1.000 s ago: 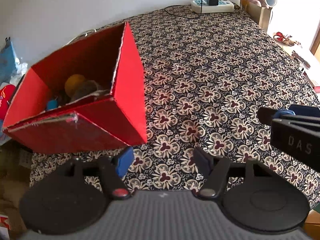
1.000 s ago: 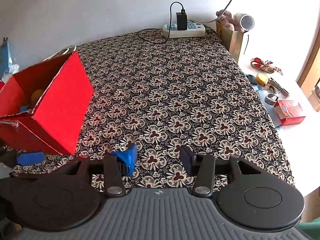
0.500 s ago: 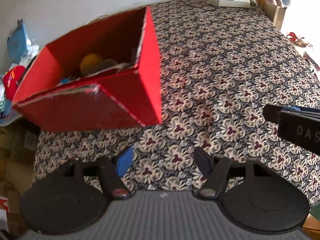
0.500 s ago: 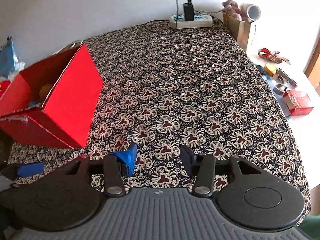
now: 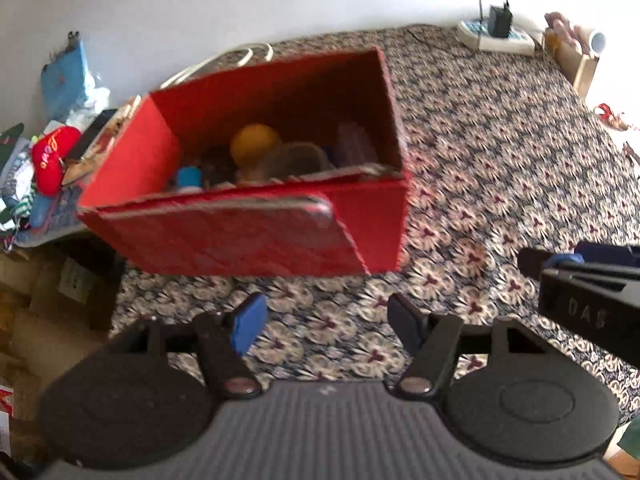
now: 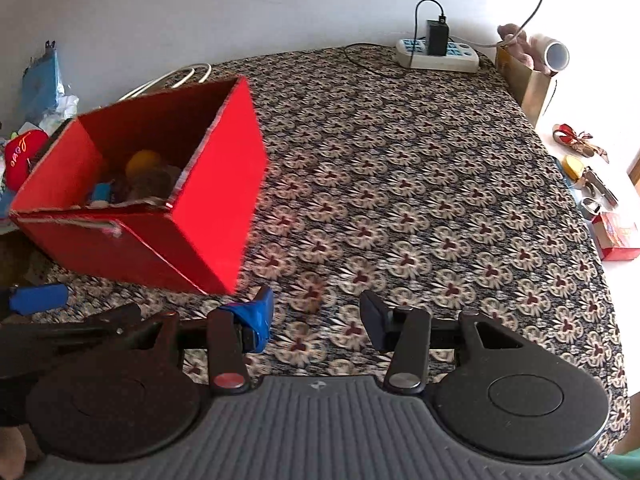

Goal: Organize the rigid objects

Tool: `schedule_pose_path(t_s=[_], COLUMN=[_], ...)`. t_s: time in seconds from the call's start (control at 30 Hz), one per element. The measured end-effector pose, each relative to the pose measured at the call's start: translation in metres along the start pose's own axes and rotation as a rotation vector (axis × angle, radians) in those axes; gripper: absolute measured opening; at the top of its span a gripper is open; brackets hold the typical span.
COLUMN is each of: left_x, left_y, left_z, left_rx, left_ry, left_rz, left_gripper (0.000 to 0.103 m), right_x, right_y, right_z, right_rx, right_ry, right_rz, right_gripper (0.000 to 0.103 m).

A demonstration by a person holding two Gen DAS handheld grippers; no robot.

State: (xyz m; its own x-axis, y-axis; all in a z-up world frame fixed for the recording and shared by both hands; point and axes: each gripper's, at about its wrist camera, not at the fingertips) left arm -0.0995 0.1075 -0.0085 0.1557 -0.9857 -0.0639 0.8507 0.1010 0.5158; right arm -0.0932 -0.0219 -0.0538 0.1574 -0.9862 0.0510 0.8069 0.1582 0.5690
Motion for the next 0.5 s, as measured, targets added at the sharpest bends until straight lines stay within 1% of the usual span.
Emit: schedule_pose_path(t_s=[0.23, 0.5], left_x=[-0.035, -0.075], left_y=[0.026, 0.055], left_z=[0.006, 0.008], left_rx=[0.039, 0.092], left_ry=[0.005, 0.022], left_rz=[-0.002, 0.005], left_gripper=[0.070, 0.070], right_x=[-0.030, -0.061], right_y=[0.023, 0.050], right_z=[0.003, 0.008], right_rx=[0.023, 0.055], right_ry=[0.003, -0.013], right_rz=[-0.020, -0.033], right_gripper=[0.032, 0.032])
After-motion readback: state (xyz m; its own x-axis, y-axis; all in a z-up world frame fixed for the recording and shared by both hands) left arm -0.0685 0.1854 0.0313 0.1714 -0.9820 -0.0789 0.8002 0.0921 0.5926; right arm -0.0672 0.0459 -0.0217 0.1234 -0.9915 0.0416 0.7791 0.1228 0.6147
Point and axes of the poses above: each gripper's, at about its wrist camera, not at the fingertips, and z roughly against the way its jaws point, x to its right, y to its top, and after that the axes turned 12 degrees about z, right-handed
